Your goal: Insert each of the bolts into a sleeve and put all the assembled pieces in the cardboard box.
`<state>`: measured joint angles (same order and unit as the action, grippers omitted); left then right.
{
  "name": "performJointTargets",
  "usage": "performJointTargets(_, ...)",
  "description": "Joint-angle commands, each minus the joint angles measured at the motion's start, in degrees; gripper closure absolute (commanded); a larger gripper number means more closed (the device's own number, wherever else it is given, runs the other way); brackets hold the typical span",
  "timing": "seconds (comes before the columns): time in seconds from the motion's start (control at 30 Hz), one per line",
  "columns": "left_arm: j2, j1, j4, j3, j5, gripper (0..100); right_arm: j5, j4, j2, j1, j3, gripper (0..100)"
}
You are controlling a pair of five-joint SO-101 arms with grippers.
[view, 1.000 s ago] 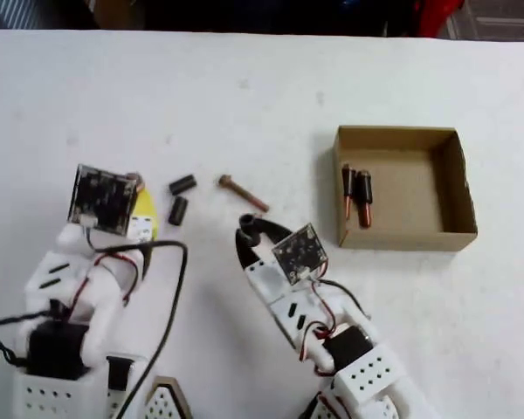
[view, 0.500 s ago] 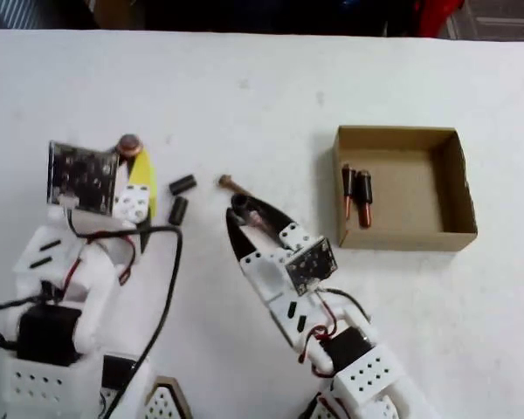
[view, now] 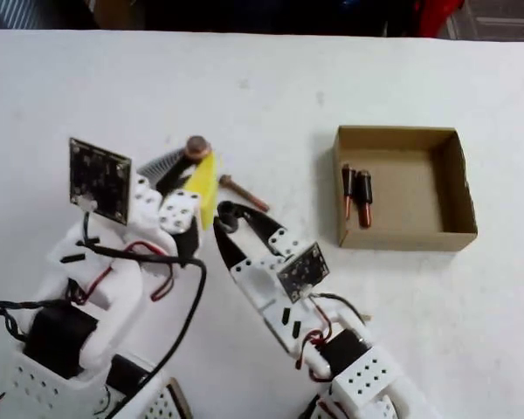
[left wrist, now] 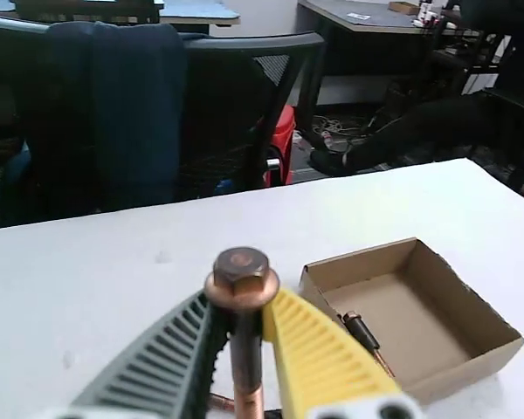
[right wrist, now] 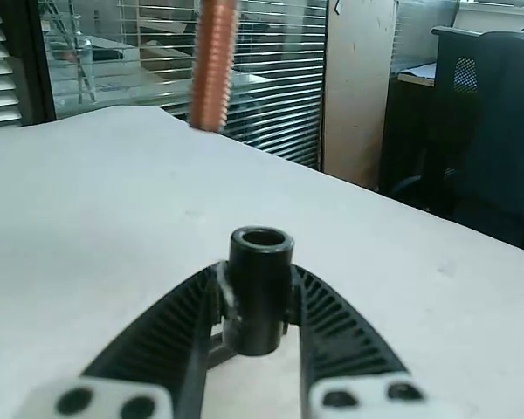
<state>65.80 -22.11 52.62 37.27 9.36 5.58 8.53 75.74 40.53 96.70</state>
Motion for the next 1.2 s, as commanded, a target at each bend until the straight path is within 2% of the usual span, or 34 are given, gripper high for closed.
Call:
performJointTargets(0.0,-0.31,-1.98,-5.19,-0.97,0.70,98,-0.18,1.63,1.01,0.22,0.44,98.1)
performJointTargets(0.2,5.67,-2.15,-20.48,12.04,0.35,98,0.00,1.36,1.01,0.13,0.44,98.1)
performJointTargets(0.27,8.04,-1.80,-23.38,15.65,0.35,98,0.00,1.36,1.01,0.13,0.44,98.1)
performJointTargets(0.8,9.54,-1.89,-21.71,21.89,-1.76,98,0.00,1.27,0.75,0.13,0.44,98.1)
performJointTargets(1.17,9.63,-1.80,-21.45,21.80,-1.93,98,0.09,1.27,0.66,0.04,0.44,98.1)
